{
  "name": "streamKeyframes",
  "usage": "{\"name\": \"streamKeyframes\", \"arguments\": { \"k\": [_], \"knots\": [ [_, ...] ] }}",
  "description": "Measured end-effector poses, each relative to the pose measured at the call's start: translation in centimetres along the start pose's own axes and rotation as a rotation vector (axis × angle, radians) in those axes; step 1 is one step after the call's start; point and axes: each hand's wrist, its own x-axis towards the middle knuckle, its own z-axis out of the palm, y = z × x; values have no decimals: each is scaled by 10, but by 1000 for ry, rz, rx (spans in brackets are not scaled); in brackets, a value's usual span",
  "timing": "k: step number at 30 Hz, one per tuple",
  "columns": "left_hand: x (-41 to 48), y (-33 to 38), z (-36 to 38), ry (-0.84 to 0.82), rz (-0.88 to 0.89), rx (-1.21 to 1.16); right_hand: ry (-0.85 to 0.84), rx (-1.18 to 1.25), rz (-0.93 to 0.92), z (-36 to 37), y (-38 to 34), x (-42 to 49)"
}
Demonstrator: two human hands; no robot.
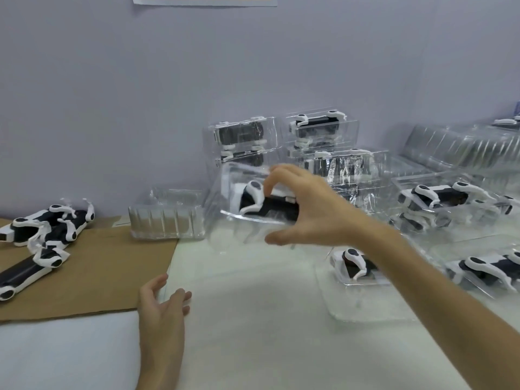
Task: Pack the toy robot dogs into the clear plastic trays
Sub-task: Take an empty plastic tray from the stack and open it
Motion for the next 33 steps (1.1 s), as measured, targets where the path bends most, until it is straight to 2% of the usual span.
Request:
{"name": "streamKeyframes", "arguments": {
  "k": [4, 7, 9, 13, 16, 23, 31, 33],
  "knots": [
    [1, -2, 0, -5, 7, 4, 185, -135, -23, -53, 14, 21],
    [2, -2, 1, -2, 12, 16, 247, -231, 67, -100, 33, 47],
    [3, -2, 1, 1, 8, 26, 171, -259, 171, -125, 47, 63],
    [4, -1, 2, 11, 2, 38, -116, -288, 320, -143, 70, 86],
    [4, -1, 2, 14, 7, 57, -239, -422, 397, -140, 86, 92],
    [2, 3, 3, 8, 4, 67, -211, -459, 436, -139, 99, 79],
    [-1, 5, 4, 26, -1, 80, -221, -521, 401, -142, 77, 71],
    [-2, 6, 4, 29, 2, 82, -176, -507, 358, -144, 66, 67]
  ]
}}
